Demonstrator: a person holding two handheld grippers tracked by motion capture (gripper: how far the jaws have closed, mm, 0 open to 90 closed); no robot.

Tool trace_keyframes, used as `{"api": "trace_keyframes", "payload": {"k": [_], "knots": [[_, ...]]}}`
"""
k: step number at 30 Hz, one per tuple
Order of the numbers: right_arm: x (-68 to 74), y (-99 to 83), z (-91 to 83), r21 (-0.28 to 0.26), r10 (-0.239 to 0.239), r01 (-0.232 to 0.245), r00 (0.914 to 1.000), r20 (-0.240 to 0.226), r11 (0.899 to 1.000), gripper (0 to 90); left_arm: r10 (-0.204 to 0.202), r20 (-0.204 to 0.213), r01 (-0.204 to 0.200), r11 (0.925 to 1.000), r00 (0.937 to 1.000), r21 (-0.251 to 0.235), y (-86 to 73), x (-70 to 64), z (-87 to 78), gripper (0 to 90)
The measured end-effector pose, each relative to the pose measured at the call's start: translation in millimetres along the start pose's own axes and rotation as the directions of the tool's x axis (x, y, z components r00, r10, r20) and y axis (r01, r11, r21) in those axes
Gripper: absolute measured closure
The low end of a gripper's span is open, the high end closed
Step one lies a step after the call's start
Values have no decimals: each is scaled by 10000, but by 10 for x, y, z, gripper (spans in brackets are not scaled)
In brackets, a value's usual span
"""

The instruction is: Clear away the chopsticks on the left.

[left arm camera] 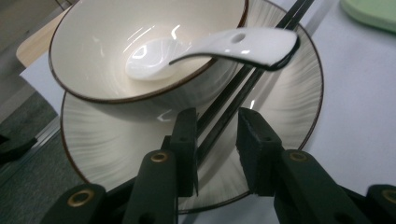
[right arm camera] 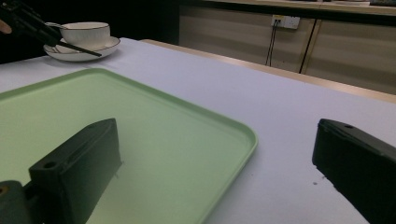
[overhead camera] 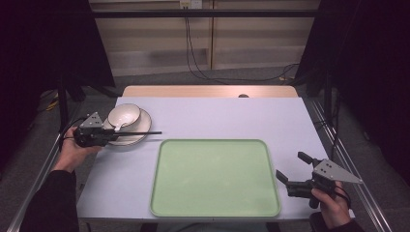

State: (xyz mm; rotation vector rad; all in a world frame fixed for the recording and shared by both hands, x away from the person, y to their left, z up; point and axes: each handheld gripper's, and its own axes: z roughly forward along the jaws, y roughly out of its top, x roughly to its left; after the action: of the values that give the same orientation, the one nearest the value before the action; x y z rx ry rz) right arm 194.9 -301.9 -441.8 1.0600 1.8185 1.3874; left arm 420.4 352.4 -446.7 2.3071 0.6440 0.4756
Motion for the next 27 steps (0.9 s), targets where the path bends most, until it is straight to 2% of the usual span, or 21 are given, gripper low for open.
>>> {"api": "trace_keyframes", "payload": {"k": [4,8,11,12,14,18,19,22,25,27], "knots": [[-7,0,-4,44,-21,21,10000,16,10000,6,92,149,-94,9999,9998,116,6,-13,22,694],[-4,0,-4,32,-13,13,10000,26,10000,6,343,348,-356,9987,9988,376,22,-27,15,747],[-2,-3,3,55,-1,1,10000,-9,10000,6,513,509,-539,9972,9974,523,32,-33,10,753],[-2,-2,2,56,5,-5,10000,12,10000,6,576,691,-619,9961,9959,630,35,-41,16,753],[-1,-3,3,69,15,-15,10000,9,10000,5,814,734,-879,9920,9940,906,52,-60,36,751],[-1,-5,8,116,-23,24,10000,-25,9999,5,947,1003,-1050,9892,9904,1026,86,-61,52,768],[-1,-6,9,129,-40,41,10000,-67,9999,5,1028,960,-1122,9888,9901,984,89,-62,61,774],[0,-8,10,144,5,-4,10000,-86,9999,4,1036,1191,-1156,9884,9875,987,103,-66,61,823],[0,-11,14,144,11,-11,10000,-26,9999,3,1247,1413,-1411,9836,9821,1127,120,-70,49,852],[-1,-10,14,138,1,-1,10000,-16,9999,1,1201,1550,-1376,9846,9806,1079,126,-73,39,856]]}}
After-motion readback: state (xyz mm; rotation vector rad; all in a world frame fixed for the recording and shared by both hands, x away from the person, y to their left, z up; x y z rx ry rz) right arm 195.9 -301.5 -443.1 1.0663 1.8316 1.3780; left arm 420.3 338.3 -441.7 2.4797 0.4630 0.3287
